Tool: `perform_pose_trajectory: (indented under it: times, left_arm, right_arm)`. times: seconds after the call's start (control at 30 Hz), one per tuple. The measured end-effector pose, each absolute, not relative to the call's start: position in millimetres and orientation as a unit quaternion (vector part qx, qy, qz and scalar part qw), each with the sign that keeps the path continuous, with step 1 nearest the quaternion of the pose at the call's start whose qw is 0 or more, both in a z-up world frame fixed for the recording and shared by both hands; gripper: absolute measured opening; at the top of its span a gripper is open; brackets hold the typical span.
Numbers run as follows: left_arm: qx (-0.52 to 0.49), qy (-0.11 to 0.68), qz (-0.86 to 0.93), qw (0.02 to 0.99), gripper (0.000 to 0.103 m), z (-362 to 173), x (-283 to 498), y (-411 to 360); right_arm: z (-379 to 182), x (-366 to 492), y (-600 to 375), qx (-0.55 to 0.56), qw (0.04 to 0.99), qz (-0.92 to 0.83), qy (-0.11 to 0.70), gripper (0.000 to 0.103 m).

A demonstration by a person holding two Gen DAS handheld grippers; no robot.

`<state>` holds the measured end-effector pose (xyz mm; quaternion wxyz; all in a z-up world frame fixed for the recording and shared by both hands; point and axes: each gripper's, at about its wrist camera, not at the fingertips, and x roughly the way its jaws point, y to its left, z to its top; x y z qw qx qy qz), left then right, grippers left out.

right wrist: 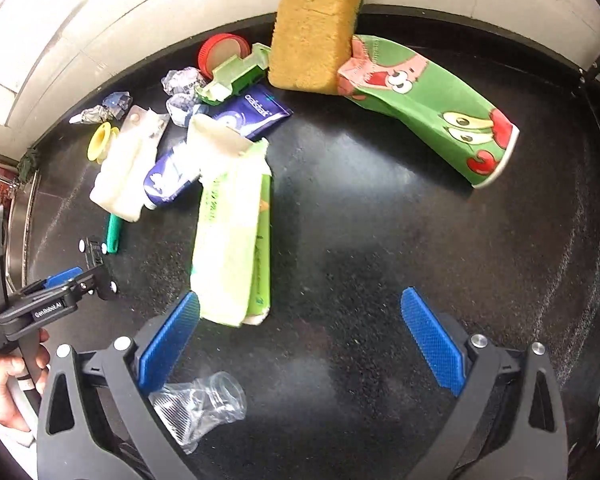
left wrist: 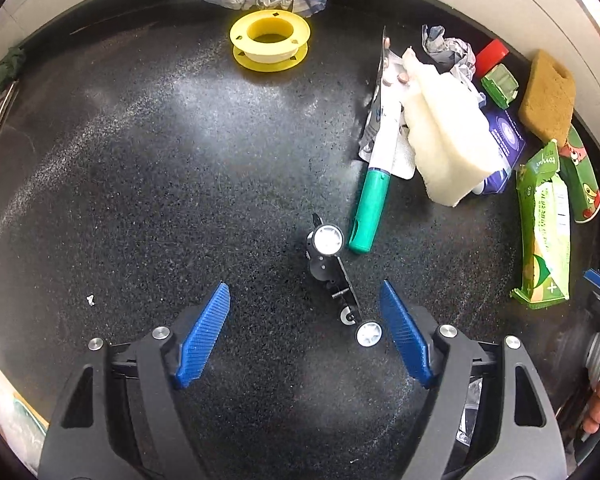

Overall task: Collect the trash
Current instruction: 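Grasp the green-and-white tissue packet with the right gripper, then carry the tissue packet over the black bin and open the right gripper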

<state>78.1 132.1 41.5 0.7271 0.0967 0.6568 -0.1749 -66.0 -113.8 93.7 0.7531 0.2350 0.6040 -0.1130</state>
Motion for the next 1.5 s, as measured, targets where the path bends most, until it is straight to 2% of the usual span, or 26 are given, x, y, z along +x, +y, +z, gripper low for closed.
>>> perform_pose_trajectory:
  times: [0.13, 0.17, 0.2, 0.27, 0.3, 0.33, 0.63, 0.97, 1.2, 1.5]
  left_arm:
    - [0.103, 0.653, -0.171, 0.731, 0.076, 46, 100, 113]
    - [0.109, 0.652, -0.172, 0.73, 0.071, 45, 101, 111]
    - [0.116, 0.653, -0.172, 0.728, 0.062, 41, 102, 108]
    - [0.14, 0.638, -0.165, 0.739, 0.031, 40, 102, 103]
    - [0.149, 0.634, -0.167, 0.741, 0.023, 41, 103, 103]
    - [0.146, 0.636, -0.17, 0.739, 0.016, 42, 97, 107]
    - [0.138, 0.636, -0.144, 0.746, 0.016, 49, 83, 169]
    - [0.079, 0.599, -0.084, 0.792, 0.016, 113, 49, 275]
    - [0.025, 0.6, 0.005, 0.8, 0.016, 125, 1, 384]
    - [-0.092, 0.611, 0.162, 0.769, 0.016, 119, -109, 534]
  right_arm:
    - [89, -37, -109, 0.252, 0.749, -0.091, 0.606, 0.098]
    - [85, -30, -104, 0.237, 0.75, -0.09, 0.612, 0.098]
    - [79, -23, -99, 0.22, 0.751, -0.084, 0.617, 0.096]
    - [68, -18, -90, 0.205, 0.749, -0.072, 0.626, 0.064]
    - [61, -16, -88, 0.213, 0.741, -0.063, 0.633, 0.043]
    - [56, -16, -89, 0.227, 0.737, -0.062, 0.634, 0.044]
    - [93, -47, -124, 0.235, 0.775, -0.114, 0.576, 0.043]
    - [119, -69, -117, 0.218, 0.791, -0.125, 0.559, 0.043]
    - [134, -5, -10, 0.145, 0.812, -0.019, 0.565, 0.043]
    - [140, 60, 219, 0.047, 0.791, 0.184, 0.582, 0.043]
